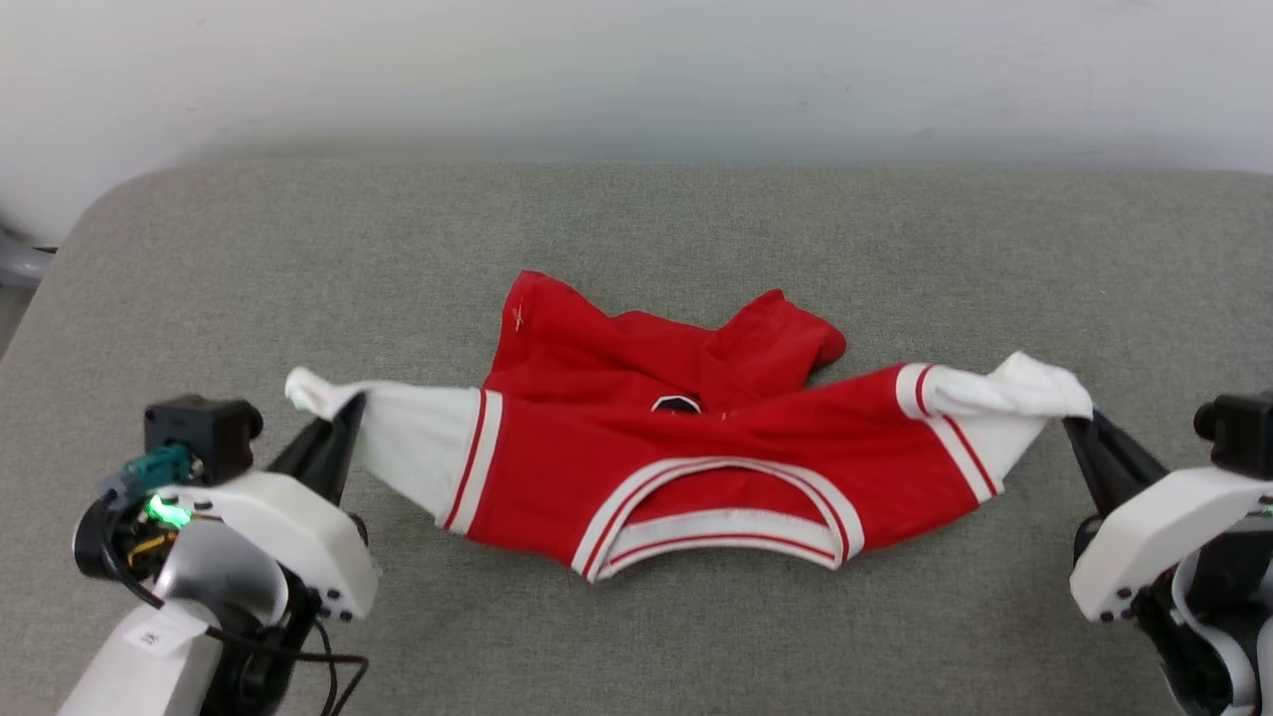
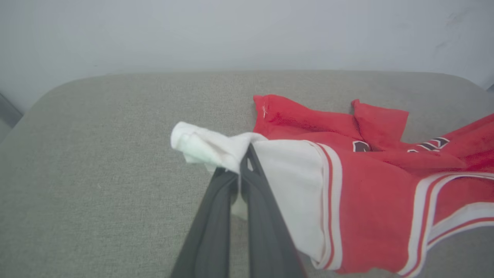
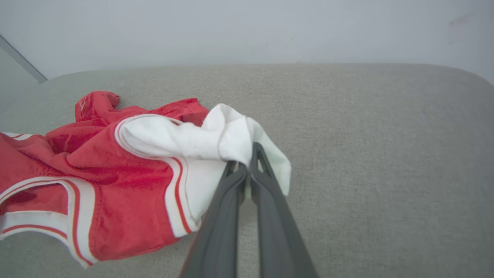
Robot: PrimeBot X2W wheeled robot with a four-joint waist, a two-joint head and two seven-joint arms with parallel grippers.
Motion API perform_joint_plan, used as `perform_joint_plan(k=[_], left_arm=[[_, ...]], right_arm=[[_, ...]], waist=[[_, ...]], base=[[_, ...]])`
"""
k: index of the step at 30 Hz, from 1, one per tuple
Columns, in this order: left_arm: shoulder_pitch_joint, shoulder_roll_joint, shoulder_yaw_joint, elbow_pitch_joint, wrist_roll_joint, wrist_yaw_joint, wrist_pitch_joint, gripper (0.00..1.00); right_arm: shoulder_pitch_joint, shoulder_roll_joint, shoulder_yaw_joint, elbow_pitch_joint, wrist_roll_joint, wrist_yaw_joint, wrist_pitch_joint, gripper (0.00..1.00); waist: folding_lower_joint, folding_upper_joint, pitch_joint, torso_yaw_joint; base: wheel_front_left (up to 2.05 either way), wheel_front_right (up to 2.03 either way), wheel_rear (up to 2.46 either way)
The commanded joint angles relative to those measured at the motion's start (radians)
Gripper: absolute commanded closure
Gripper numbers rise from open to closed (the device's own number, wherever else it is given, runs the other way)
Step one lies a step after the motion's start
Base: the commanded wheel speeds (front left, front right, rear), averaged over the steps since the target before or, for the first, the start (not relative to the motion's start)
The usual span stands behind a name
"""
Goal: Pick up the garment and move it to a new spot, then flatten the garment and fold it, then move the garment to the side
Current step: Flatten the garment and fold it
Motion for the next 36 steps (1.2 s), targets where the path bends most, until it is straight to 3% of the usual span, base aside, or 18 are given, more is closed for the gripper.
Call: perform_joint_plan(k=[1, 7, 16, 24, 36], left_arm=[[-0.044, -0.014, 0.011, -0.017, 0.004, 0.01, -0.015, 1.0], [-0.183, -0.032, 0.036, -0.032, 0.018, 0.029, -0.034, 1.0], [-0.515, -0.078, 0.042, 0.099, 0.032, -0.001, -0.077, 1.0], [-0.831, -0.122, 0.022, 0.317, 0.061, -0.061, -0.155, 1.0], [-1.22, -0.106, 0.03, 0.584, 0.11, -0.115, -0.262, 1.0]], right_arm=[[-0.047, -0.005, 0.0, 0.007, -0.015, -0.001, -0.02, 1.0], [-0.176, -0.017, 0.011, 0.004, -0.05, -0.001, -0.015, 1.0], [-0.469, -0.04, 0.04, 0.047, -0.091, -0.001, -0.011, 1.0], [-0.805, -0.064, 0.061, 0.197, -0.114, -0.001, -0.07, 1.0], [-1.274, -0.055, 0.088, 0.499, -0.156, -0.001, -0.2, 1.0]], waist=[[0.0, 0.0, -0.003, 0.002], [0.0, 0.0, -0.007, 0.008], [0.0, 0.0, 0.051, 0.005], [0.0, 0.0, 0.172, -0.002], [0.0, 0.0, 0.34, -0.037]], base=[[0.0, 0.0, 0.0], [0.0, 0.0, 0.0], [0.0, 0.0, 0.0], [0.0, 0.0, 0.0], [0.0, 0.0, 0.0]])
